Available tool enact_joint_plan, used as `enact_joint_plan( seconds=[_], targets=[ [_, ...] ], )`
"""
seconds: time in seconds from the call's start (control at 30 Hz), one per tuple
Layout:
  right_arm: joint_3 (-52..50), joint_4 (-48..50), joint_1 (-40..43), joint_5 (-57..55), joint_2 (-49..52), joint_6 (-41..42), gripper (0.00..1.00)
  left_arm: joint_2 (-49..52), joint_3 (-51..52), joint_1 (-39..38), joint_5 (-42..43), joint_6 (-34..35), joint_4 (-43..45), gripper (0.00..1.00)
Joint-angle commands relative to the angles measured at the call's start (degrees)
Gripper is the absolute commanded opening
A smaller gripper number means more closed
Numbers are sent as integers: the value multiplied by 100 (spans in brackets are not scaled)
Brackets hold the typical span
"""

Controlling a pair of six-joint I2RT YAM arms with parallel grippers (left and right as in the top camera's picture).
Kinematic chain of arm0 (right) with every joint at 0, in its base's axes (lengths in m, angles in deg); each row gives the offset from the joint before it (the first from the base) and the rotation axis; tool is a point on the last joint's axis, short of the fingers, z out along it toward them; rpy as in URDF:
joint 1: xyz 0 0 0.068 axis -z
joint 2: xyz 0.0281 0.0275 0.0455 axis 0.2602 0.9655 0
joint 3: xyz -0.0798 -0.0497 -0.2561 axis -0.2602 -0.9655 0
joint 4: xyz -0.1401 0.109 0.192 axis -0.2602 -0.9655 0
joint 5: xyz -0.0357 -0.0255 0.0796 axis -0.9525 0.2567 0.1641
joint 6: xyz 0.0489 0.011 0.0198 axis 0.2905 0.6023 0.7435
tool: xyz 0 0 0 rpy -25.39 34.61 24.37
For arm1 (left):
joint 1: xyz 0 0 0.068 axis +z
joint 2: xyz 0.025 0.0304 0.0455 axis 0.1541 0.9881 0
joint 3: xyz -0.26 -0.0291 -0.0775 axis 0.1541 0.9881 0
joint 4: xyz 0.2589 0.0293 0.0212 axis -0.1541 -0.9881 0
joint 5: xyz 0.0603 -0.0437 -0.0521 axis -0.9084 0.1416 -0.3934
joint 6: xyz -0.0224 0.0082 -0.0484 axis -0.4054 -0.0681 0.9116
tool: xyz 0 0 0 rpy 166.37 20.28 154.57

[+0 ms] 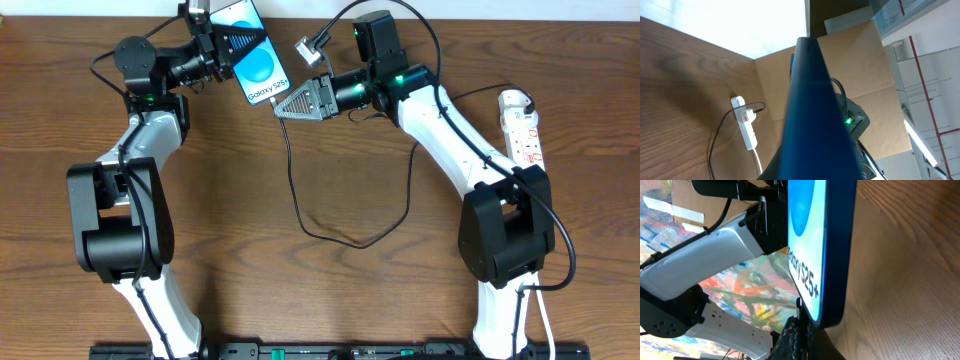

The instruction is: Plug charger to phone and switch on socket

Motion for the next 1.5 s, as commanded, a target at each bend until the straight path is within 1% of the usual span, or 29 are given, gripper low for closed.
enact_joint_plan(
  seconds=[0.0, 0.4, 0.9, 1.47],
  targets=[
    [66, 2, -22, 109, -144, -98, 1, -76, -46, -37, -11, -109, 90, 8],
    [66, 7, -9, 63, -144, -94, 1, -76, -46, -136, 17, -109, 90, 7],
    [66, 581, 42, 2, -144, 295, 1, -76, -46, -136, 144, -116, 92, 7],
    [66, 535, 114, 2, -144, 286, 1, -76, -46, -136, 566, -291, 90, 7]
  ],
)
